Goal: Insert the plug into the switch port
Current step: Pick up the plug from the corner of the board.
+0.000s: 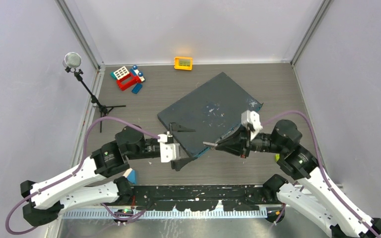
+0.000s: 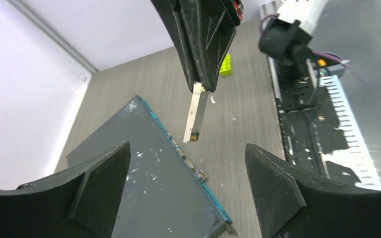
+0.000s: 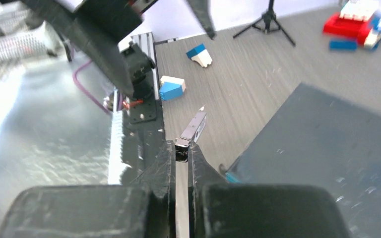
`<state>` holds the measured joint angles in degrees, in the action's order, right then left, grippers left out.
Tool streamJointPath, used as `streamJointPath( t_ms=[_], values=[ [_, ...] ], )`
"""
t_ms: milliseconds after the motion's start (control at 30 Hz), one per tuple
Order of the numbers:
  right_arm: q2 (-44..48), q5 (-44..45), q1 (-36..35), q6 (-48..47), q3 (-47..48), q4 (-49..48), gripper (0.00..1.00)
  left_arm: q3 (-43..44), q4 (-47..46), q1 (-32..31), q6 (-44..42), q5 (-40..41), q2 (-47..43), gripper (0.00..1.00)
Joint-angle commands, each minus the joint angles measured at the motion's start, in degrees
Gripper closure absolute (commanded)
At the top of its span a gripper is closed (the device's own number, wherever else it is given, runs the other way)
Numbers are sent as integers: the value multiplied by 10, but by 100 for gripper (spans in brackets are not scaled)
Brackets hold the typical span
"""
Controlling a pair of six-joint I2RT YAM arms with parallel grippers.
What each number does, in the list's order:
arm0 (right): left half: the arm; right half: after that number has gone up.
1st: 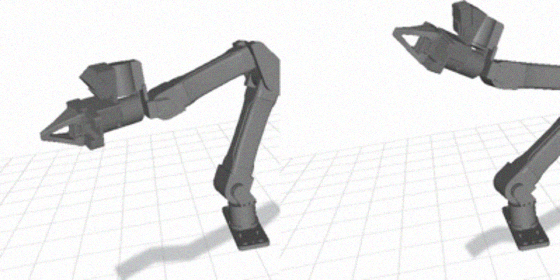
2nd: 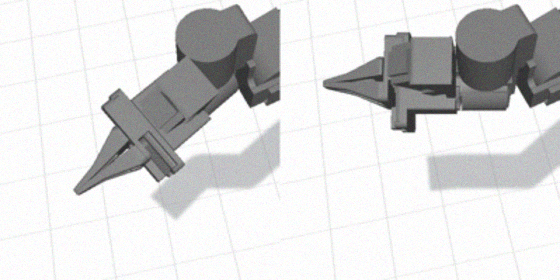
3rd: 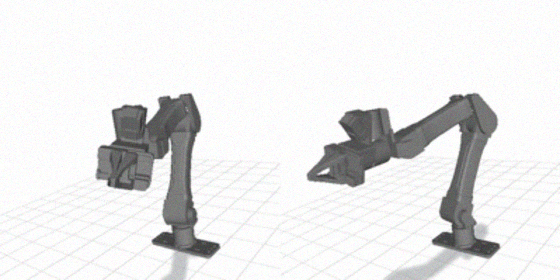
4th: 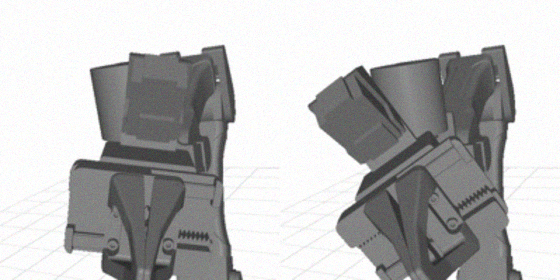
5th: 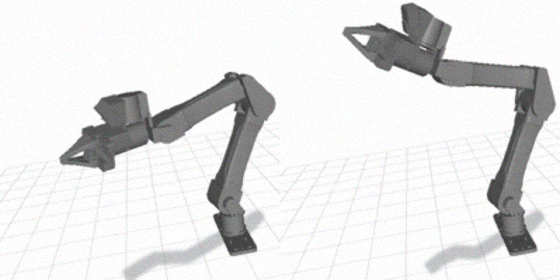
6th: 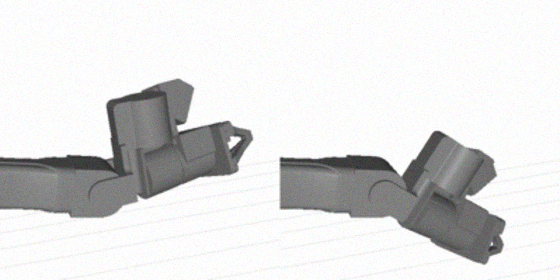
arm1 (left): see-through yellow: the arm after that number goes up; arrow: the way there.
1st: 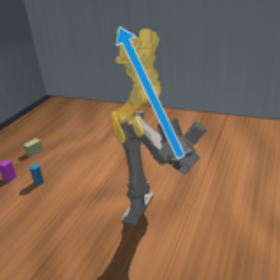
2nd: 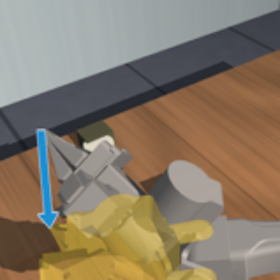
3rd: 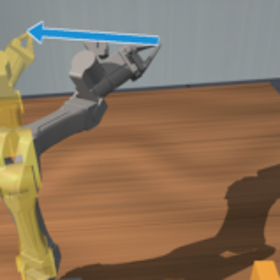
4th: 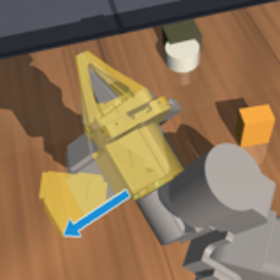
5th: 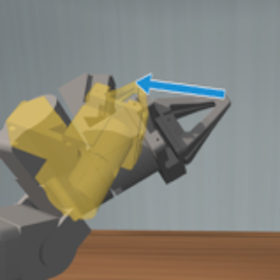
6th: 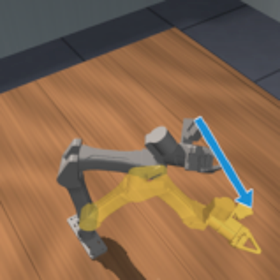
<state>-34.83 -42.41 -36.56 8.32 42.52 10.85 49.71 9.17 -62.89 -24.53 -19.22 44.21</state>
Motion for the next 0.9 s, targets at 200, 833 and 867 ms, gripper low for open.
streamJointPath(
  t_ms=[200, 833, 867],
  values=[
    [24, -154, -1, -618, 75, 227, 100, 85, 140, -2, 40, -112, 10, 13],
    [-57, -128, -15, -969, 206, 427, 99, 175, 89, -2, 126, -146, 178, 13],
    [-58, -128, -17, -973, 211, 431, 100, 180, 83, -2, 131, -154, 187, 13]
  ],
)
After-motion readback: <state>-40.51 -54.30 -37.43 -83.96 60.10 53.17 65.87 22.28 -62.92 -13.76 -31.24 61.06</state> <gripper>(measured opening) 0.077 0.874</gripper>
